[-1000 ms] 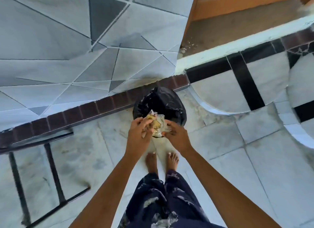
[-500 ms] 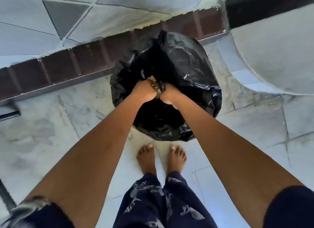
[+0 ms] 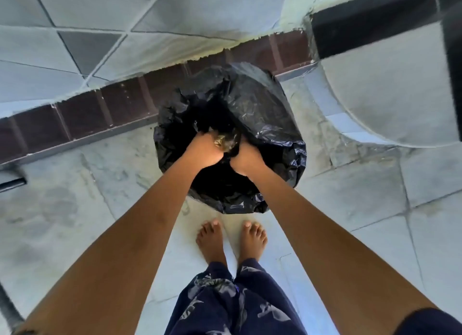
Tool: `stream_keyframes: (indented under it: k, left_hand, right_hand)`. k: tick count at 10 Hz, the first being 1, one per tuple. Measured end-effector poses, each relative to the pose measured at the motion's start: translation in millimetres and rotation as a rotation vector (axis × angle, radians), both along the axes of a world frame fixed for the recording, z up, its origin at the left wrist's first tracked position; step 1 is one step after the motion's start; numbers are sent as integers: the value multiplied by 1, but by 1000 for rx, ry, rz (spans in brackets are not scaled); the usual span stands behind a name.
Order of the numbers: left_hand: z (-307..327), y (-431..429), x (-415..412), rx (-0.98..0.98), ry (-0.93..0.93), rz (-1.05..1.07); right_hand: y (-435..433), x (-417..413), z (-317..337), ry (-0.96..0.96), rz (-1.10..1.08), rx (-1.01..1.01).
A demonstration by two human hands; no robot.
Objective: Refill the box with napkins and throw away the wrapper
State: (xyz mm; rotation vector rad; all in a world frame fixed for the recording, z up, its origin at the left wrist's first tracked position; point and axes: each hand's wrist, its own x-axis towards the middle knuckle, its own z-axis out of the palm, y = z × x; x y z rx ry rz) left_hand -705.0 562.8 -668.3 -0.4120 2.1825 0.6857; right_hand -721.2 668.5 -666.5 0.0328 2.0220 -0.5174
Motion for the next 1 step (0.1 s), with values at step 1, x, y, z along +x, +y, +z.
stream_keyframes:
  k: [1]
  left_hand:
    - [62, -4, 14, 24, -1, 156]
  right_hand:
    - [13, 8, 61, 56, -76, -52]
